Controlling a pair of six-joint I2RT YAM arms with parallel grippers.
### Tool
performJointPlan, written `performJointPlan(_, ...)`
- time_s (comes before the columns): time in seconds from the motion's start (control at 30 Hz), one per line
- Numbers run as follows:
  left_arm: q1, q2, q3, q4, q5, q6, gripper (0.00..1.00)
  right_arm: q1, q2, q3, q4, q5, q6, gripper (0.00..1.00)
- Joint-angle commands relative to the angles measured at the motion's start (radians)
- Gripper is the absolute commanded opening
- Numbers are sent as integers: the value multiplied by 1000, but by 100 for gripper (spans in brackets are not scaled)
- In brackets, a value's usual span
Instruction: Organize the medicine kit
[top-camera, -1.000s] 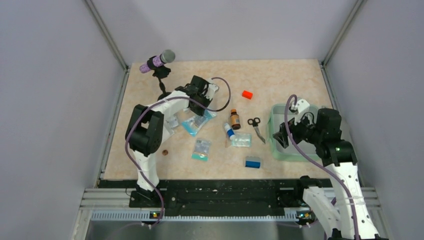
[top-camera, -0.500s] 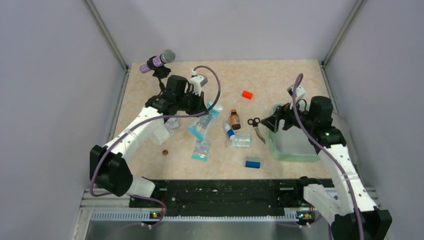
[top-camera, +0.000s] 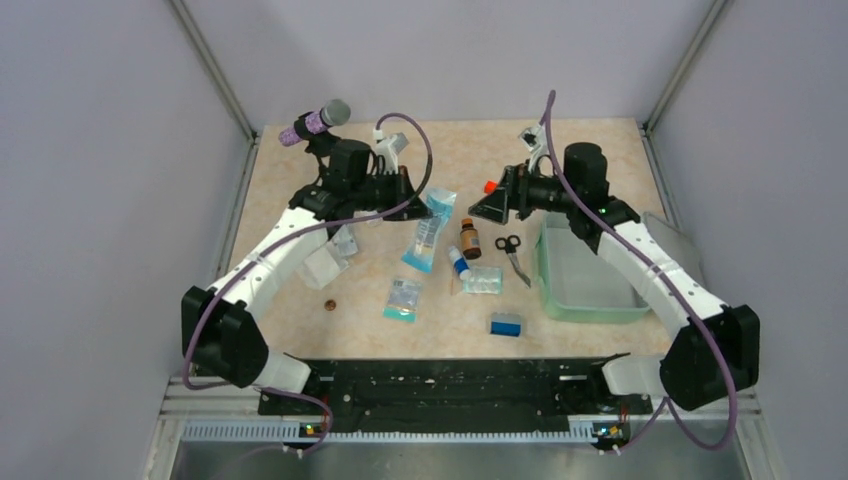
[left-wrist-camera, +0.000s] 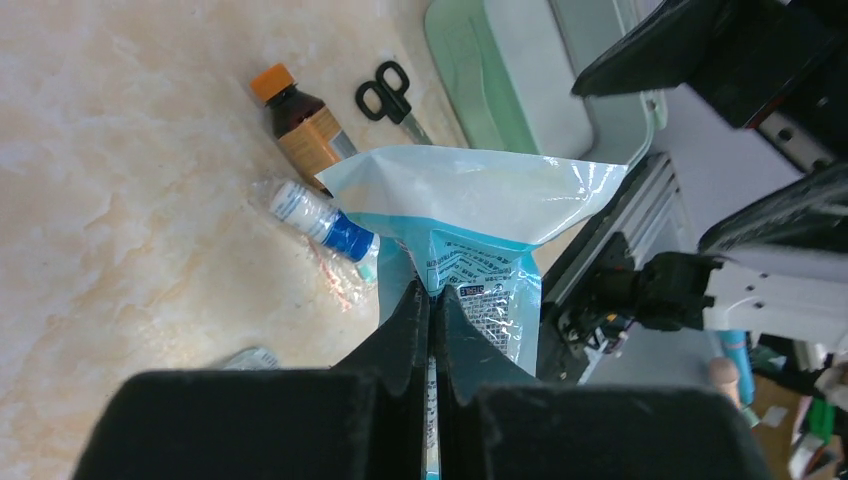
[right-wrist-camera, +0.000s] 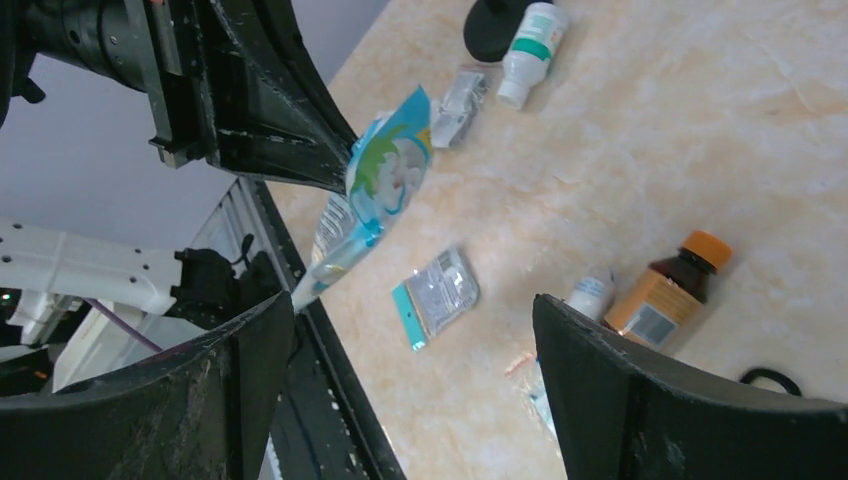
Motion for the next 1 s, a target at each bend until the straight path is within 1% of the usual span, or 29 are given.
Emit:
performJointPlan(0.0, 8, 54, 72, 85, 2, -172, 0, 56, 81, 88, 99, -52, 67, 86)
performJointPlan(0.13, 7, 109, 77, 121, -42, -281, 0, 109, 148, 106, 124, -66, 87, 83)
performJointPlan(0.27, 7, 137, 71, 134, -81, -312, 0, 146, 201, 116, 165, -71, 121, 77)
performJointPlan(0.43, 7, 113, 34, 155, -91, -340, 0, 161, 265, 139, 176, -55, 156, 64)
performJointPlan(0.57, 8, 70, 0, 175, -90, -345, 0, 167, 306, 157, 171, -34, 171, 57)
performJointPlan(0.7, 12, 36, -46, 206, -77, -353, 0, 170, 326, 164, 168, -28, 157, 40)
performJointPlan(0.73, 13, 30, -57, 220, -66, -356, 0, 170, 327, 165, 166, -28, 149, 38)
performJointPlan(0.8, 16, 16, -76, 239, -50, -364, 0, 171, 330, 163, 162, -28, 144, 38)
performJointPlan(0.87, 18, 5, -85, 246, -41, -364, 0, 175, 333, 162, 161, -27, 141, 43)
performJointPlan(0.9, 18, -1, -88, 248, -35, -363, 0, 180, 332, 159, 160, -25, 139, 44)
performJointPlan(0.97, 21, -9, -97, 256, -14, -366, 0, 184, 333, 161, 161, -28, 129, 42)
